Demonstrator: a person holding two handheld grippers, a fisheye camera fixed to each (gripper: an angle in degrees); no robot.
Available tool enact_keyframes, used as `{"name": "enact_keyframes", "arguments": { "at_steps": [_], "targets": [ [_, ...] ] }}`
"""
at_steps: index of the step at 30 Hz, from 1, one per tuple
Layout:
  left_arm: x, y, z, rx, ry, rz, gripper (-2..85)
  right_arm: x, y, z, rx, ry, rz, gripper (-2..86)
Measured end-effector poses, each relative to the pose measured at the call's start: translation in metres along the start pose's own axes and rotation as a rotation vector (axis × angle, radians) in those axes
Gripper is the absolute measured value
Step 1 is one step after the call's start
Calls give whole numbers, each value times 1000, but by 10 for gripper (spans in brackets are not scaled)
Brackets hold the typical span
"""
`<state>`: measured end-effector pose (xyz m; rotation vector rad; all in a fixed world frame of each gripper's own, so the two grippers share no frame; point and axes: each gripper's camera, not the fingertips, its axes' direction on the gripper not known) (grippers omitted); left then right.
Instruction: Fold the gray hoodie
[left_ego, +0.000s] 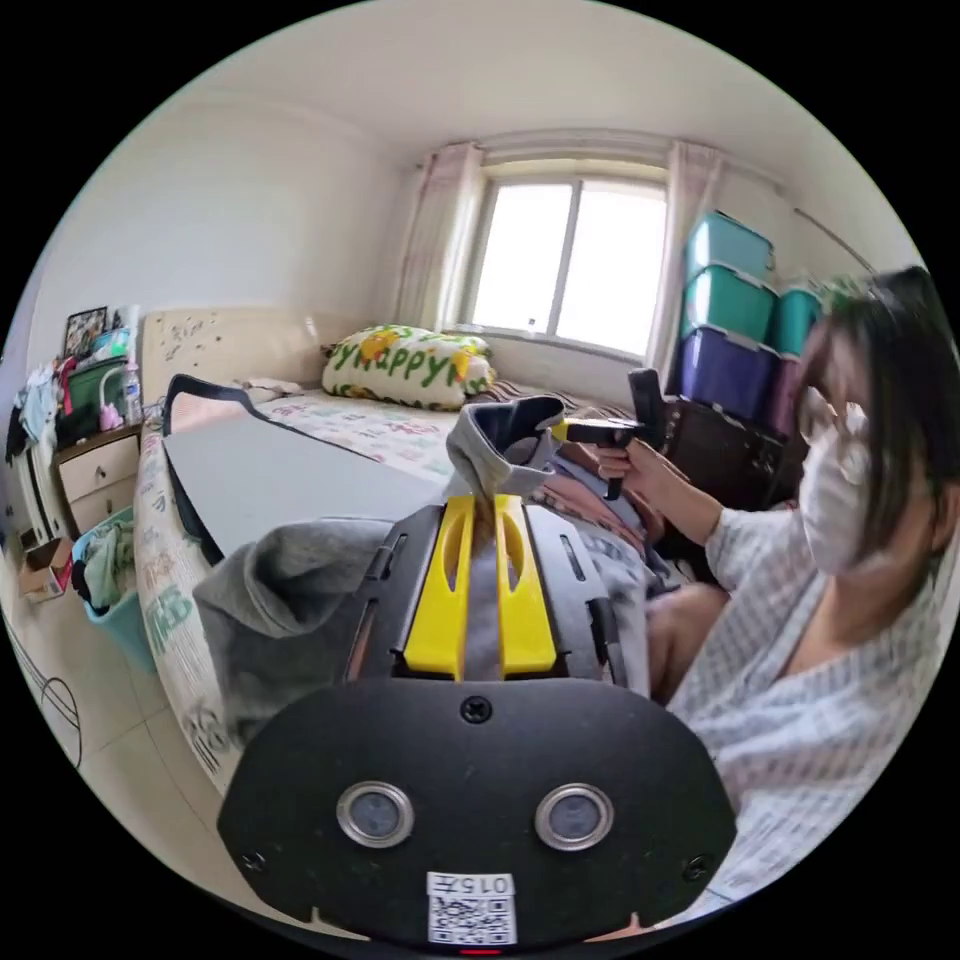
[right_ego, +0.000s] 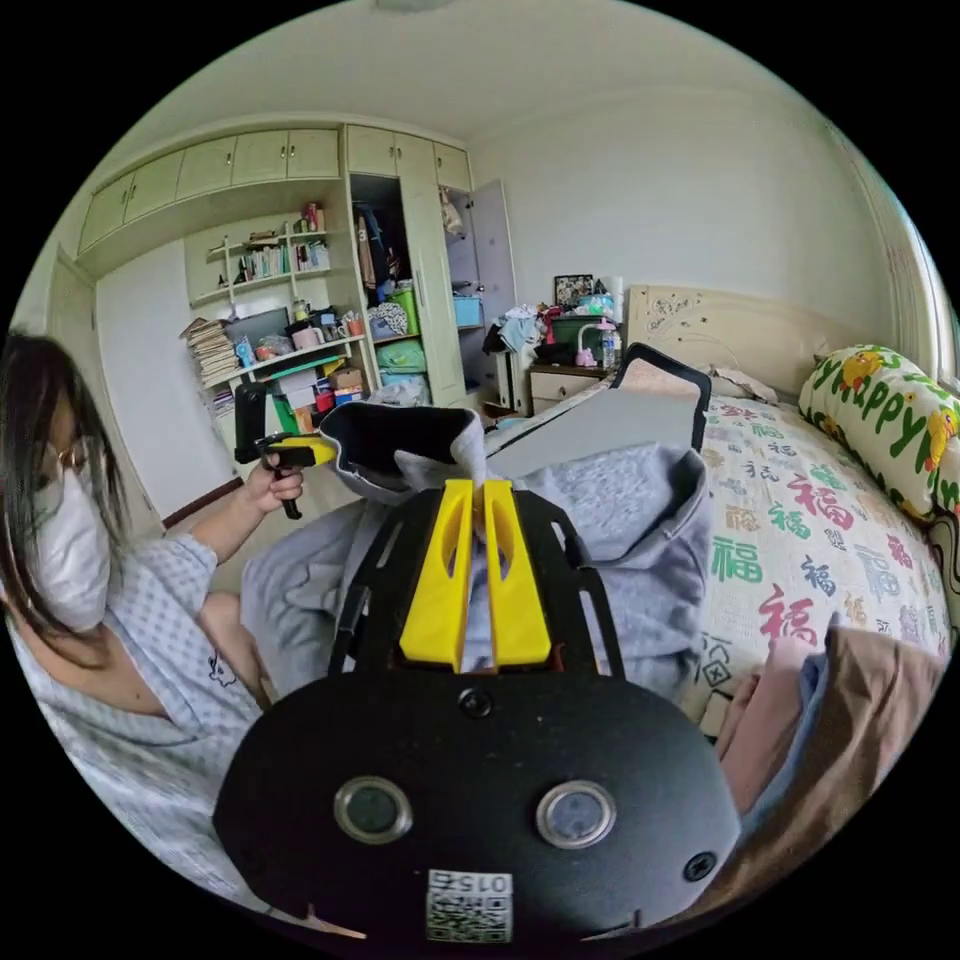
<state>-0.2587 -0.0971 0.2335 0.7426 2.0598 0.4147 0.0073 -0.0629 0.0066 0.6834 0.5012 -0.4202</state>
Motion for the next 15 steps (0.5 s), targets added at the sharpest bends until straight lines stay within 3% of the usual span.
{"name": "enact_keyframes", "arguments": {
  "at_steps": [3, 6, 10, 15],
  "targets": [
    [38, 55, 2, -144, 31, 11, 27, -39, 84, -14, -109, -35, 5, 20],
    [35, 85, -4, -203, 49, -109, 47, -55, 131, -17, -213, 18, 35, 48],
    [17, 92, -40, -80, 85, -284, 84, -64, 136, -57, -114, 39, 82, 61],
    [-3, 91, -13, -159, 127, -425, 127, -83, 114, -57, -96, 58, 19, 96]
  ]
}}
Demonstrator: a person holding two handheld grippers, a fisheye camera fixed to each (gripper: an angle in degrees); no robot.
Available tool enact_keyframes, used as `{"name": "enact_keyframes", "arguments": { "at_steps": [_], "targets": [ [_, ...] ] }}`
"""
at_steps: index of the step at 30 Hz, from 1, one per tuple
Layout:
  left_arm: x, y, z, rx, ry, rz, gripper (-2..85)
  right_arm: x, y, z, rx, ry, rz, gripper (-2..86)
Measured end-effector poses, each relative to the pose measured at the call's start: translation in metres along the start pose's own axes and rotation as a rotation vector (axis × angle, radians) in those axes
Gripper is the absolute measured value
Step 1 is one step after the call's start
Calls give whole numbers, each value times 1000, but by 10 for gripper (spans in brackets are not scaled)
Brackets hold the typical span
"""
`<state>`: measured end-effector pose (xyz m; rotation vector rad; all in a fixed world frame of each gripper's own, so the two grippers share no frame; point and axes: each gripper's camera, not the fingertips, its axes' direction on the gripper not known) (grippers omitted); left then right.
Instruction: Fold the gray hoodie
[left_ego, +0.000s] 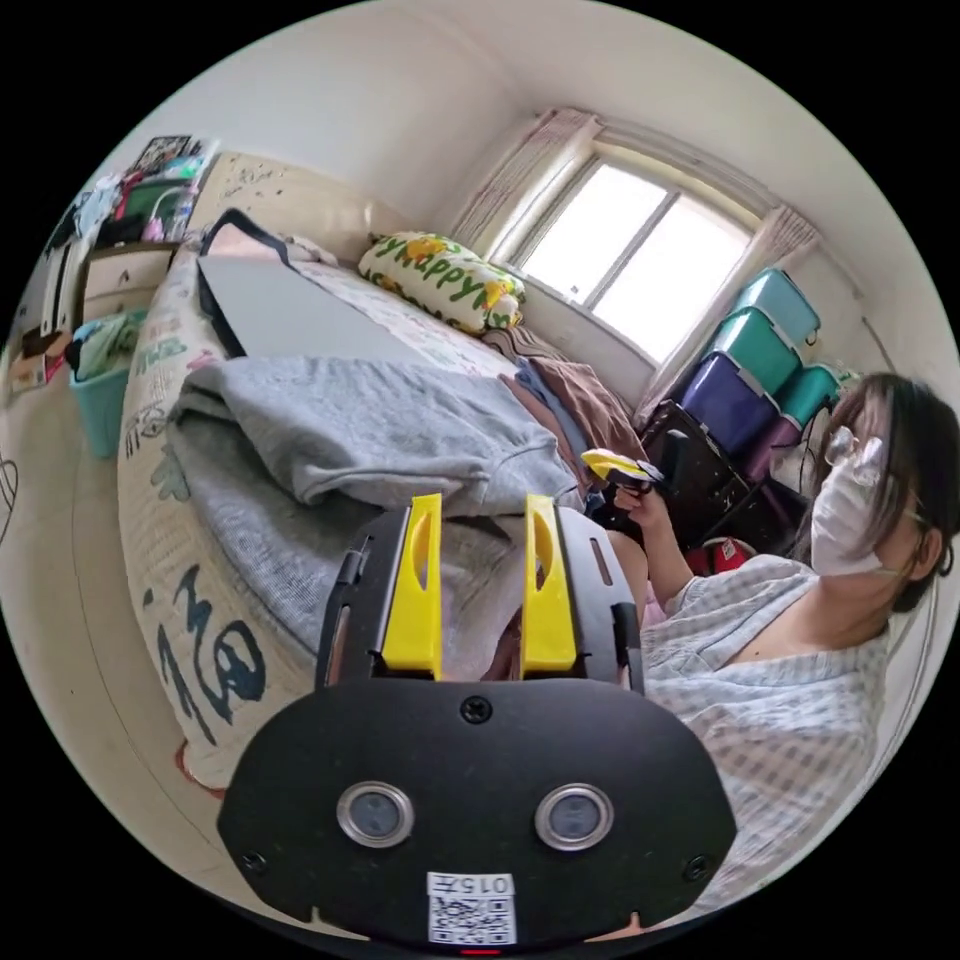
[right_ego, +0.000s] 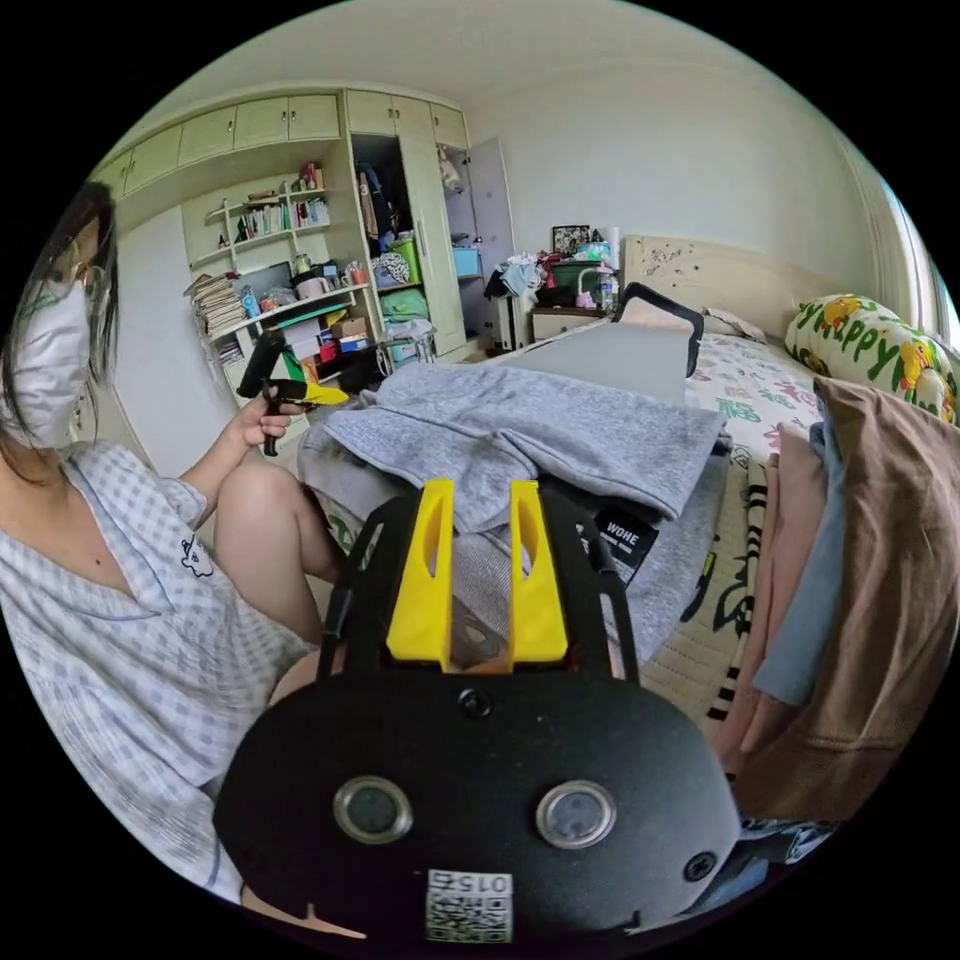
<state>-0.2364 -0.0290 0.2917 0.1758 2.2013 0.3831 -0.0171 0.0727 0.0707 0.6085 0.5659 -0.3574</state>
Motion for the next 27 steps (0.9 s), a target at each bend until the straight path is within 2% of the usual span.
{"name": "enact_keyframes", "arguments": {
  "at_steps": [2, 4, 6, 9, 13, 16, 19, 24, 27],
  "targets": [
    [-1, -8, 17, -72, 66, 17, 130, -10, -6, 14, -64, 21, -32, 112],
    [3, -16, 22, -106, 42, 41, 132, -18, -8, 26, -110, 51, -52, 130],
    [2, -22, 24, -116, 41, 27, 132, -19, -7, 24, -89, 84, -49, 127],
    [-12, -35, 28, -138, 152, -16, 135, -11, -8, 9, -46, 96, -24, 105],
    [-52, -38, 15, 0, 239, -224, 139, 31, -10, -18, -13, -49, 133, 114],
    [-81, -27, -3, 121, 193, -390, 139, 84, 2, -46, 136, -159, 345, 116],
    [-100, -17, -17, 193, 205, -488, 134, 125, 11, -57, 189, -237, 502, 107],
    [-115, 0, -30, 285, 167, -647, 112, 163, 0, -47, 165, -384, 620, 105],
    [-121, -3, -33, 320, 167, -658, 135, 174, -14, -46, 162, -378, 632, 108]
  ]
}}
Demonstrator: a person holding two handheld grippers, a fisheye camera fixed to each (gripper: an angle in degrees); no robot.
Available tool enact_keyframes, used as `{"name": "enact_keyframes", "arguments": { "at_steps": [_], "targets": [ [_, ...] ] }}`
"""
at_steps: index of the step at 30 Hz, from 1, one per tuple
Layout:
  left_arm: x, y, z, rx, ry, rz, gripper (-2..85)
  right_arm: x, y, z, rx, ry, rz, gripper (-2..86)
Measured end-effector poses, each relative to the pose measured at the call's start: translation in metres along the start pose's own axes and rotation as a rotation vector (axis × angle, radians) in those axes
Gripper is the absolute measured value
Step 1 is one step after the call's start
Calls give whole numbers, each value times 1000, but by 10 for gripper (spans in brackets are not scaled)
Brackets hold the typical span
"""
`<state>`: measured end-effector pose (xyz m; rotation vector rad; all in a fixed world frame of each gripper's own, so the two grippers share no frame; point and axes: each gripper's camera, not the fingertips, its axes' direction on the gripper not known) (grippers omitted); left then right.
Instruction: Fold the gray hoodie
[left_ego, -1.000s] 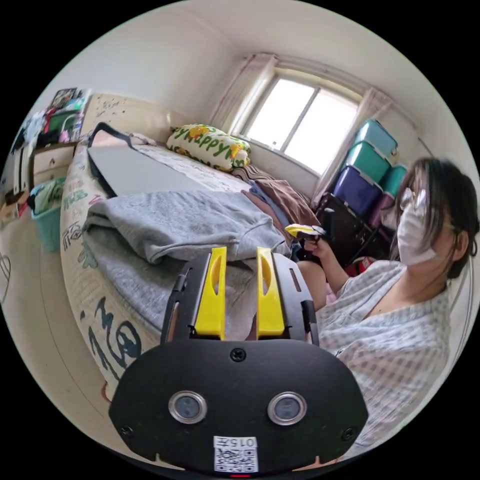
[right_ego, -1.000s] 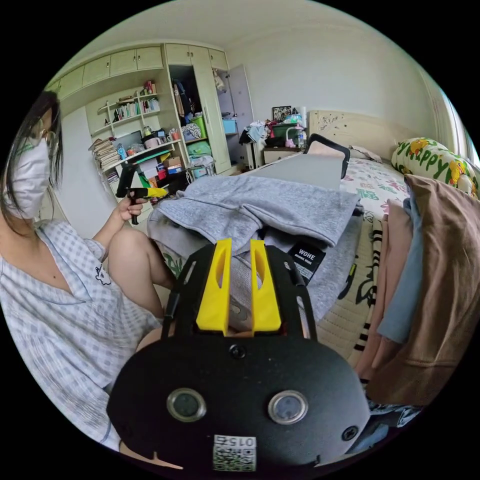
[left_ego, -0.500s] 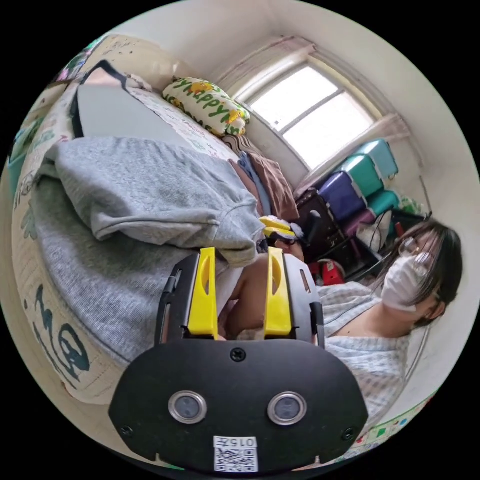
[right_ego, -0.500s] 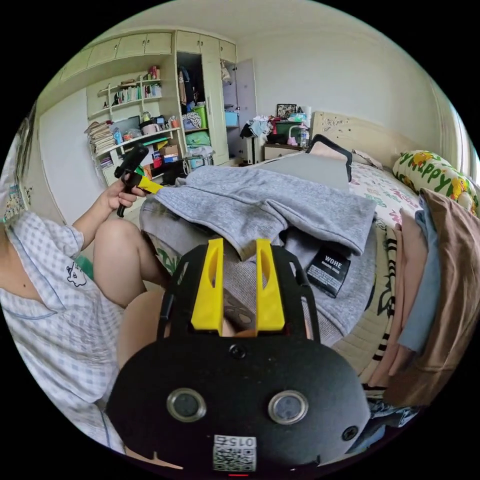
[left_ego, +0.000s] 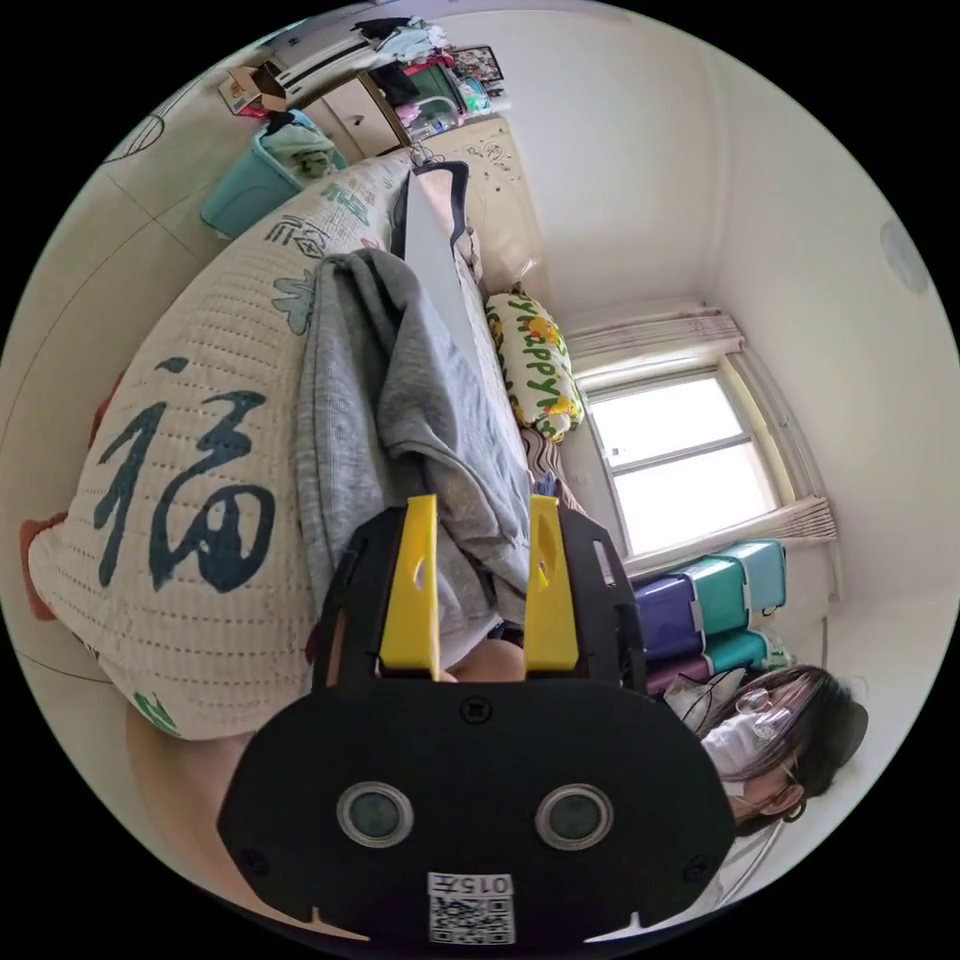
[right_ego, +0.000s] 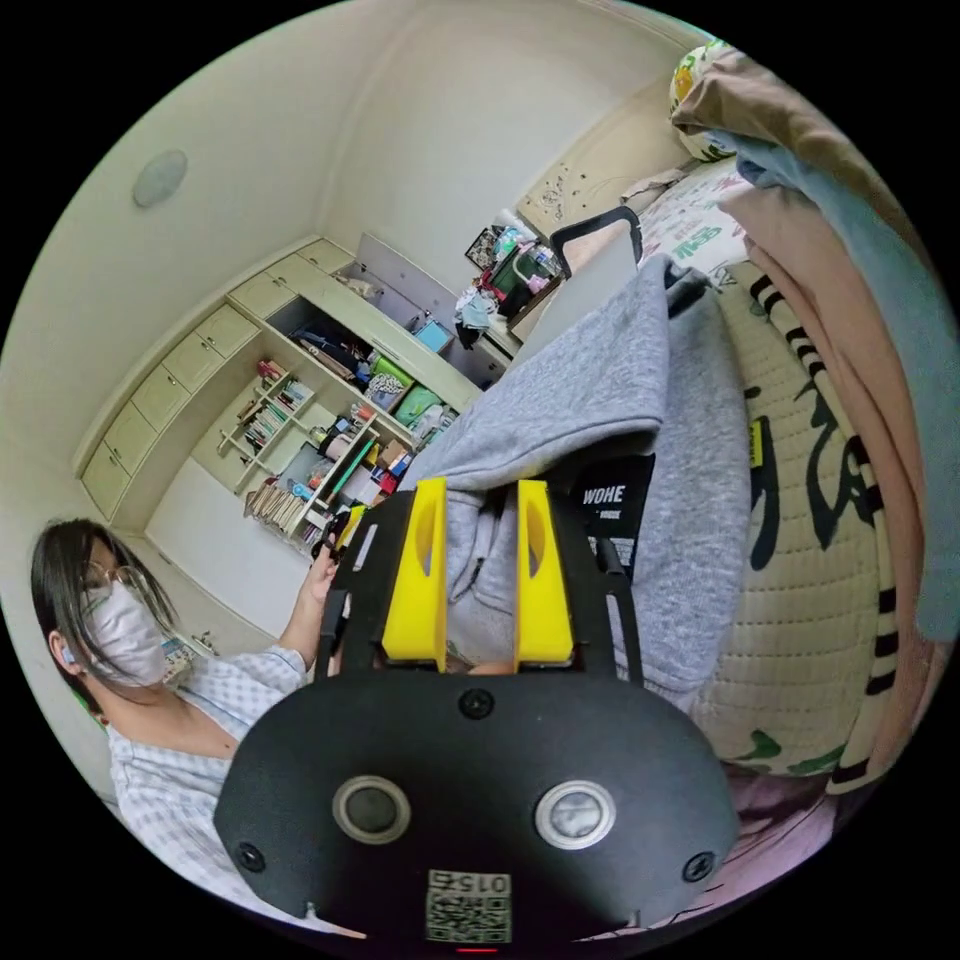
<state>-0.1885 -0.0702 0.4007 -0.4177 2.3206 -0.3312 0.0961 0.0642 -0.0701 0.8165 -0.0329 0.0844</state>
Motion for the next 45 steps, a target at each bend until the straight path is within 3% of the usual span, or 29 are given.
{"name": "enact_keyframes", "arguments": {
  "at_steps": [6, 10, 16, 23, 26, 28, 30, 34, 41, 45],
  "targets": [
    [-16, -31, 35, -85, 33, -23, 90, 4, -29, 5, -4, -47, 50, 109],
    [-21, -33, 27, -67, 108, -13, 35, -3, -30, -10, 49, -60, 48, 34],
    [5, -17, 3, -61, 175, 100, 2, -39, -24, -44, 69, -100, -26, 4],
    [7, 3, -11, -91, 209, 114, 8, -81, -10, -69, 37, -105, -118, 3],
    [-19, -3, -2, -119, 121, 55, 26, -70, -9, -48, -41, 28, -100, 9],
    [-38, -1, 5, -125, 231, -10, 48, -50, 0, -33, -69, -38, -22, 23],
    [-28, 3, 5, -148, 199, 48, 73, -55, 13, -30, -58, -102, -57, 43],
    [7, 17, 12, -231, 108, 214, 138, -76, 41, -31, -88, -45, -168, 72],
    [9, 31, 56, -451, 163, 188, 118, -106, 58, 8, -190, 72, -269, 74],
    [29, 36, 83, -509, 45, 278, 112, -114, 60, 13, -189, 72, -308, 46]
  ]
}}
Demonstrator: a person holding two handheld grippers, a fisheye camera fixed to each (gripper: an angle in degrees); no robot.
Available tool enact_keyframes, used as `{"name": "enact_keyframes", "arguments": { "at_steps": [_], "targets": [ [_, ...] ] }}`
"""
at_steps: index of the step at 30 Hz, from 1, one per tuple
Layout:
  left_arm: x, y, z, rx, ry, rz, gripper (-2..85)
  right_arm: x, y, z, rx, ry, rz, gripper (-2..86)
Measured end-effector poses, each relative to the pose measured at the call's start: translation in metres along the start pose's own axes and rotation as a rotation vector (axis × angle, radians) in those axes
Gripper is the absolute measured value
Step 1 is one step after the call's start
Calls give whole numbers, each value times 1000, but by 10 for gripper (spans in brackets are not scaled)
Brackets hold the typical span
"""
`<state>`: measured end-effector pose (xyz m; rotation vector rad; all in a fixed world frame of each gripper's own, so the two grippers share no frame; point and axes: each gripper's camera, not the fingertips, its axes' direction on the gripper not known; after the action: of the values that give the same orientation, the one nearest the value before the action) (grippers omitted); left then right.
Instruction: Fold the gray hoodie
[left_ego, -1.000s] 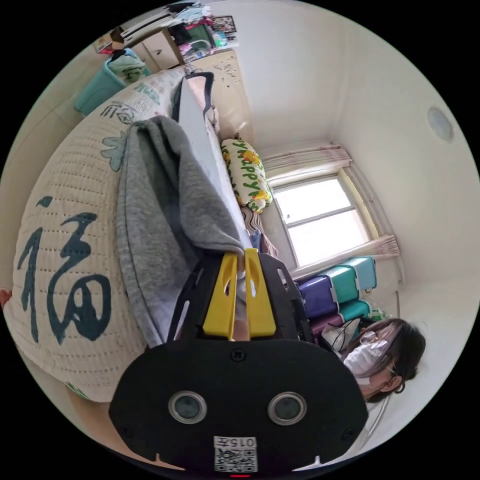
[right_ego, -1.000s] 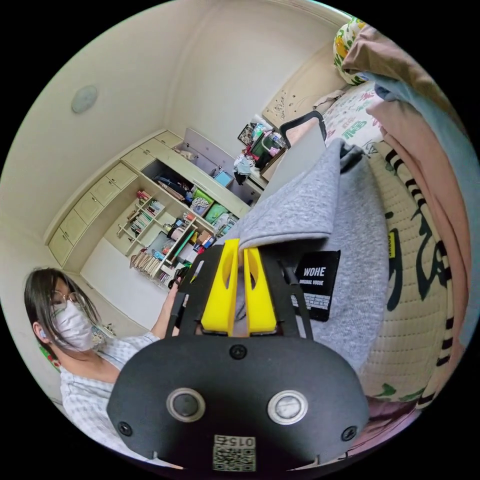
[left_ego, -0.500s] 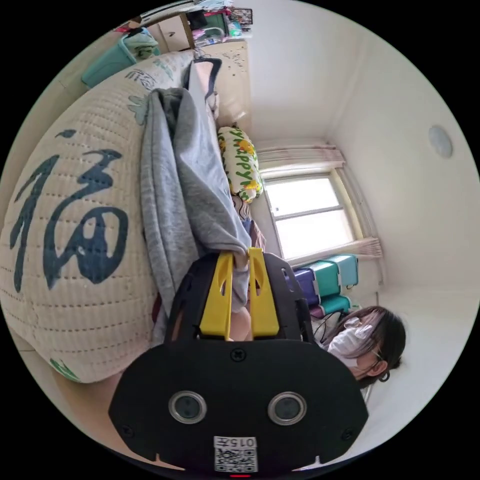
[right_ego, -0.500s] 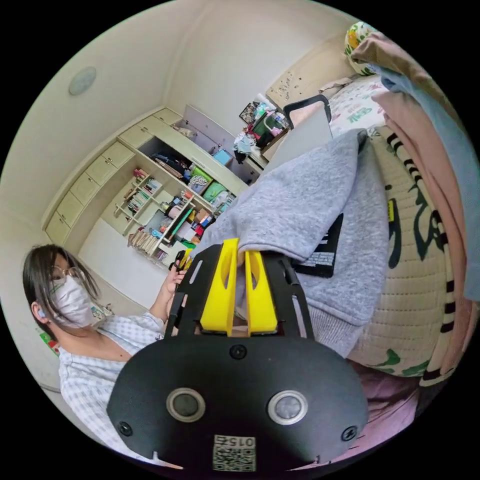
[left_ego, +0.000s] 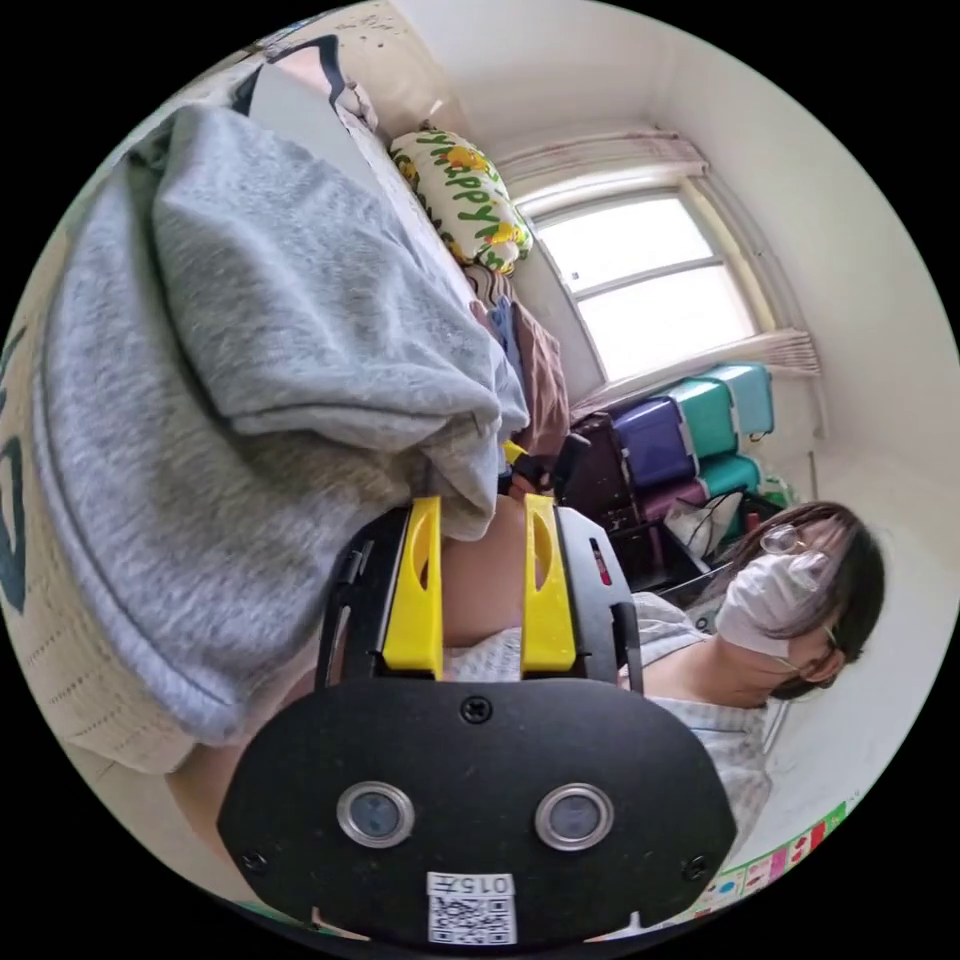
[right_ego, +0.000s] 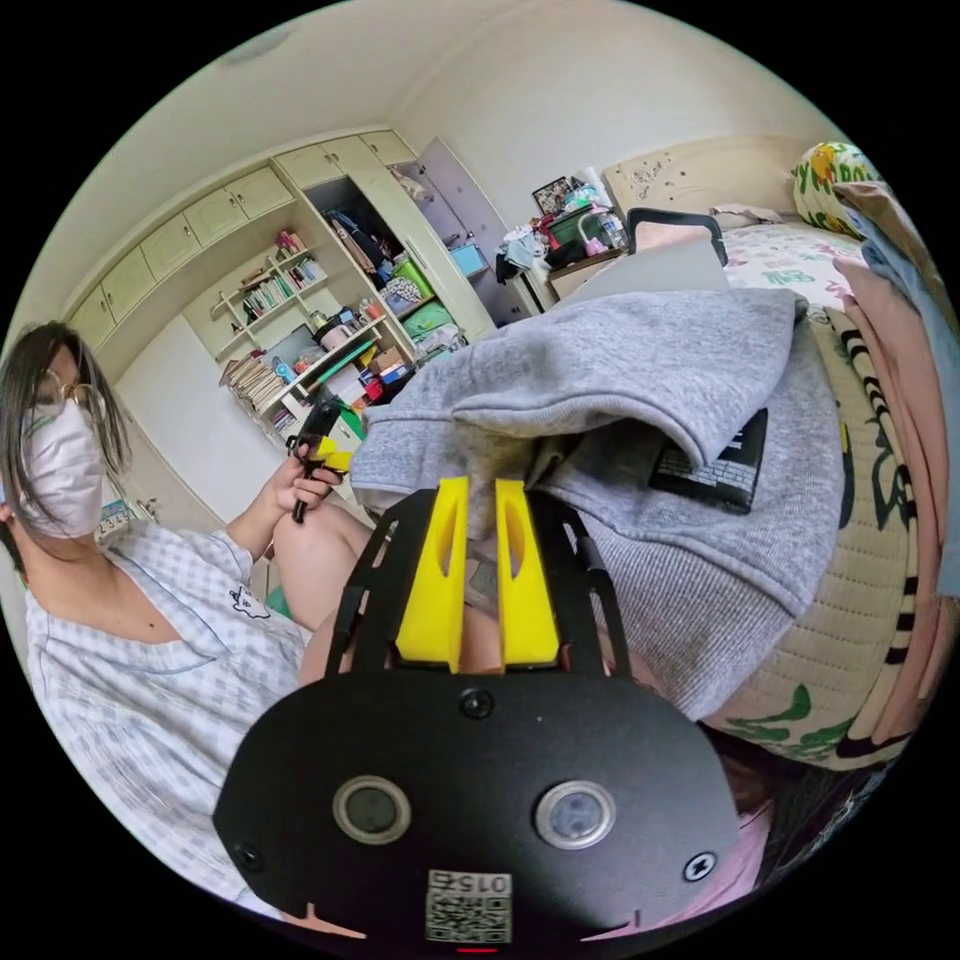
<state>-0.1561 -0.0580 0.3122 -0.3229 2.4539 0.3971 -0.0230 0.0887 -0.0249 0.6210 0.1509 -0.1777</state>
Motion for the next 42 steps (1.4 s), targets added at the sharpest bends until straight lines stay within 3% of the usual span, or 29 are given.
{"name": "enact_keyframes", "arguments": {
  "at_steps": [4, 8, 12, 15, 18, 21, 23, 25, 27, 31, 36, 42],
  "targets": [
    [10, -7, 14, -47, -83, 45, 60, 3, 3, -5, 26, -97, 38, 14],
    [19, 5, 4, -27, 42, 98, 13, -2, 9, -13, 41, -140, 42, 6],
    [39, 17, 5, -94, -153, 165, 4, -3, 14, 0, -58, -60, 43, 2],
    [38, 22, 6, -116, -171, 154, 6, -2, 14, 6, -99, -43, 32, 0],
    [42, 39, -15, -25, -103, 181, 12, -3, 16, -9, -77, -37, 14, 4],
    [48, 63, -57, 174, -42, 234, 22, 5, 20, -44, 60, 1, 57, 23],
    [48, 81, -87, 347, -132, 207, 30, 17, 25, -71, 209, 84, 130, 42],
    [52, 99, -116, 508, -446, 126, 47, 34, 26, -96, 350, 209, 210, 63],
    [45, 102, -124, 556, -575, 37, 78, 45, 13, -94, 316, 217, 230, 77],
    [8, 78, -103, 388, -303, -1, 97, 62, -20, -57, 185, 174, 224, 86],
    [7, 63, -80, 313, -363, -1, 69, 76, -35, -36, 170, 66, 239, 60],
    [28, 81, -81, 373, -414, 59, 16, 69, -31, -46, 149, 206, 226, 26]
  ]
}}
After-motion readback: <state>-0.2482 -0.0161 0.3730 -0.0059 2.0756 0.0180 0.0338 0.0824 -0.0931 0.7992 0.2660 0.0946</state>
